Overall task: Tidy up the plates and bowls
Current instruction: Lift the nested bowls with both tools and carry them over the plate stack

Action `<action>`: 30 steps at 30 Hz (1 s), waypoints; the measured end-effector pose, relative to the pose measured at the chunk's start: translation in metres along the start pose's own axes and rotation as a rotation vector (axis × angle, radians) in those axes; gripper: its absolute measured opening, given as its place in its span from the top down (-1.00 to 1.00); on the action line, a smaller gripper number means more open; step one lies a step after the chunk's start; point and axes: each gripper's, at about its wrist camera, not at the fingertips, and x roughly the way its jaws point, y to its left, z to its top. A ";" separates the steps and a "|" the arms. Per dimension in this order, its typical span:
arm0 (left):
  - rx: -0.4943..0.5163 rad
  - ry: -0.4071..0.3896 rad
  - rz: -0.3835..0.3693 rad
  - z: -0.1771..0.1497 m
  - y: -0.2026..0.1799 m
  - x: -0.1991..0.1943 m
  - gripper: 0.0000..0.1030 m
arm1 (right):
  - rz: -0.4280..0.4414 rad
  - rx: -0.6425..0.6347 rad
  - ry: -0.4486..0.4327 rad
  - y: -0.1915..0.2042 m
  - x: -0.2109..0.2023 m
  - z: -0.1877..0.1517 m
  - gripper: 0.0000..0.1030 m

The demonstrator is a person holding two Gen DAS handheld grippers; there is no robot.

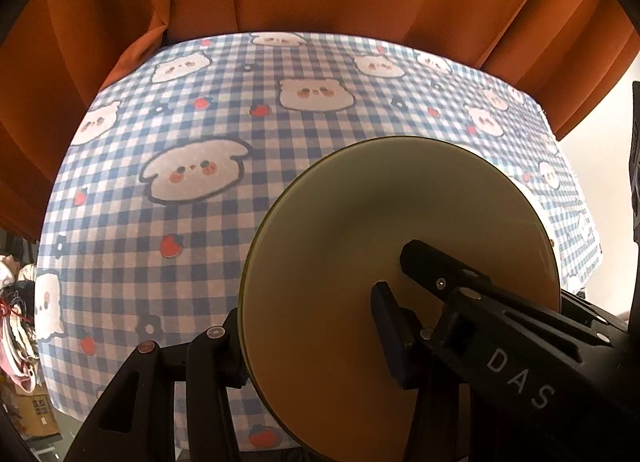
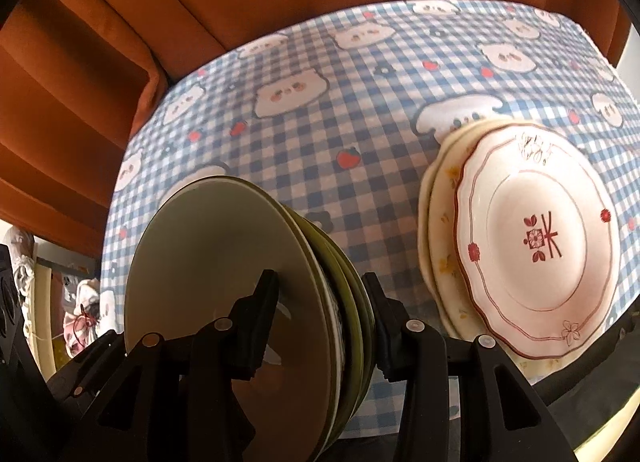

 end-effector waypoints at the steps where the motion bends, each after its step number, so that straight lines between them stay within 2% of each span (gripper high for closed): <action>1: -0.001 -0.003 -0.005 0.001 0.002 -0.005 0.04 | -0.002 0.001 -0.004 0.003 -0.004 0.001 0.11; 9: -0.002 -0.046 -0.027 0.004 0.004 -0.025 0.04 | -0.005 -0.001 -0.042 0.020 -0.030 0.004 0.11; 16: 0.007 -0.075 -0.012 0.003 -0.011 -0.025 0.04 | 0.009 -0.003 -0.066 0.014 -0.036 0.008 0.11; 30: -0.044 -0.102 0.002 0.008 -0.092 -0.015 0.04 | 0.033 -0.048 -0.080 -0.062 -0.062 0.027 0.11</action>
